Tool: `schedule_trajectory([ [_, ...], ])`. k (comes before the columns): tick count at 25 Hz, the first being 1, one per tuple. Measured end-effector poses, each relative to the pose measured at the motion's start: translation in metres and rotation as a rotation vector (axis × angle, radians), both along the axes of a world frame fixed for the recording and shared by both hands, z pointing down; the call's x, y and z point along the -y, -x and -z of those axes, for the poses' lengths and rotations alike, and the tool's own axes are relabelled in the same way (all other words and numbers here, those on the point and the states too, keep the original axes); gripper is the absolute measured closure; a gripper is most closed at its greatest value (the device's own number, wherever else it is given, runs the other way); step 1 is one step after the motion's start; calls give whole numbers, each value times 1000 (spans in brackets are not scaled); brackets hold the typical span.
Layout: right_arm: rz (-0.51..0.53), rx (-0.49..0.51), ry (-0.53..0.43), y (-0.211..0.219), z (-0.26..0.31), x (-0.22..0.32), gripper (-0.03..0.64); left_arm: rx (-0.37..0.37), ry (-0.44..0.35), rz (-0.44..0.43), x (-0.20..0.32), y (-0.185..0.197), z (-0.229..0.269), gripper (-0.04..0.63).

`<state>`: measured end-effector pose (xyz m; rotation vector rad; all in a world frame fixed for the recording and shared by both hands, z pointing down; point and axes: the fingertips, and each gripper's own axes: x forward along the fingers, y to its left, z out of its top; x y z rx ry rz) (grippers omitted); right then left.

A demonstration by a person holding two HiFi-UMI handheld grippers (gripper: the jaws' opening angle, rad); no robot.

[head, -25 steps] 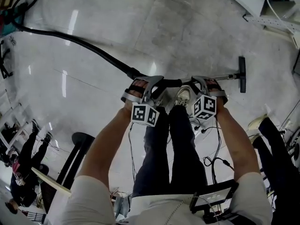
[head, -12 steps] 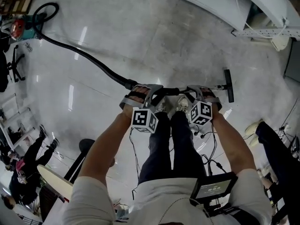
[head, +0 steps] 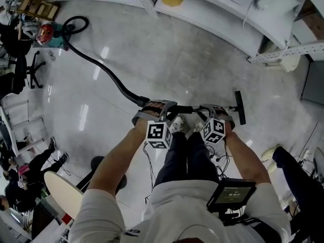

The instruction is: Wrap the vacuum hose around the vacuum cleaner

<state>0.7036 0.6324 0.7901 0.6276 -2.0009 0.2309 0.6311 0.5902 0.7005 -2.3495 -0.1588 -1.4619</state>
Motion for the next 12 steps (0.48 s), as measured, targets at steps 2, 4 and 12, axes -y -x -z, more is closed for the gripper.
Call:
schedule_trajectory([
  [2,10,11,-17,4,20,8,466,16,-14,6,6,3,22,416],
  [4,21,23,-32,10,42,15,466,32,-26,12,10,8,46,419],
  [12,51,94,-55,63,142,23,466,92,-58,14,14,55,150,422],
])
